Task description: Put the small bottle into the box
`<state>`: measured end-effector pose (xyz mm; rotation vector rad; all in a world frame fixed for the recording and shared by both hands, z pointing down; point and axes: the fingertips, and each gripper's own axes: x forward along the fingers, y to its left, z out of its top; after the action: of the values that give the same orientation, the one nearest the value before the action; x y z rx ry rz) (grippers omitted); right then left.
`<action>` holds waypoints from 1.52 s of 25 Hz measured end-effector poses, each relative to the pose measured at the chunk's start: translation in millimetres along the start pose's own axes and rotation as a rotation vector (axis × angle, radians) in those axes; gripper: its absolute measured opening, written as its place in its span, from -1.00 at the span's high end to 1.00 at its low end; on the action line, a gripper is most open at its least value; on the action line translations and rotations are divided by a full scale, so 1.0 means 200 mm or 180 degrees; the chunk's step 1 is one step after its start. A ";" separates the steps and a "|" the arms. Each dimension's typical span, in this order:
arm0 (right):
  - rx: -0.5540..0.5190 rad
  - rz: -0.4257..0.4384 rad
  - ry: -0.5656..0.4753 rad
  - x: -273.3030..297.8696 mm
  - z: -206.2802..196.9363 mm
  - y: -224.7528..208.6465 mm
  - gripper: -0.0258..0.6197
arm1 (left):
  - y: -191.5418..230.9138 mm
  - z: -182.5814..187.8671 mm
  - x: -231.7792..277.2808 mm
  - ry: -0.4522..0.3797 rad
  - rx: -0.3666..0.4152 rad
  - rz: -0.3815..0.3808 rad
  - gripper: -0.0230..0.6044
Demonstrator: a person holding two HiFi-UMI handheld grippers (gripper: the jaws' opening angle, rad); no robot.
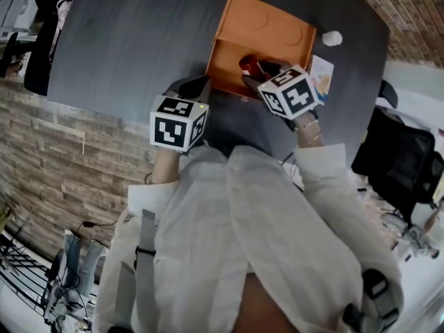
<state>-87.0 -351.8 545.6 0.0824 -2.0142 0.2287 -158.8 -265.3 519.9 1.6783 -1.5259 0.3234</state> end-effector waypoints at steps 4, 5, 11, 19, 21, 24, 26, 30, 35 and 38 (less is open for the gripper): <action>-0.0151 -0.0025 0.0145 0.04 -0.03 0.00 0.27 | 0.00 -0.01 -0.01 -0.0011 -0.0052 0.0012 0.91; -0.0158 -0.0017 0.0163 0.05 -0.03 0.00 0.27 | 0.00 -0.01 0.00 -0.0018 -0.0066 0.0014 0.91; -0.0215 -0.0015 0.0274 0.10 -0.03 0.02 0.27 | 0.01 -0.02 -0.01 -0.0036 -0.0112 0.0029 0.91; -0.0386 -0.0100 0.0301 0.11 -0.04 0.00 0.27 | 0.00 -0.02 -0.01 -0.0043 -0.0128 0.0044 0.91; -0.0419 -0.0100 0.0295 0.11 -0.04 0.01 0.27 | 0.00 -0.02 -0.01 -0.0041 -0.0125 0.0043 0.91; -0.0411 -0.0111 0.0225 0.11 -0.04 0.02 0.27 | 0.01 -0.03 -0.02 -0.0027 -0.0112 0.0059 0.91; -0.0428 -0.0172 0.0177 0.11 -0.03 0.01 0.27 | 0.00 -0.03 -0.02 -0.0023 -0.0104 0.0065 0.91; -0.0433 -0.0205 0.0176 0.11 -0.04 0.02 0.27 | 0.00 -0.03 -0.04 -0.0026 -0.0070 0.0070 0.91; -0.0420 -0.0231 0.0165 0.09 -0.04 0.04 0.27 | -0.01 -0.02 -0.05 -0.0035 -0.0022 0.0073 0.91; -0.0389 -0.0241 0.0148 0.05 -0.05 0.04 0.27 | -0.02 -0.02 -0.06 -0.0036 0.0020 0.0063 0.91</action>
<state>-85.1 -341.5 558.2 0.0752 -1.9701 0.0586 -156.5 -254.8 513.0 1.6733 -1.5522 0.3299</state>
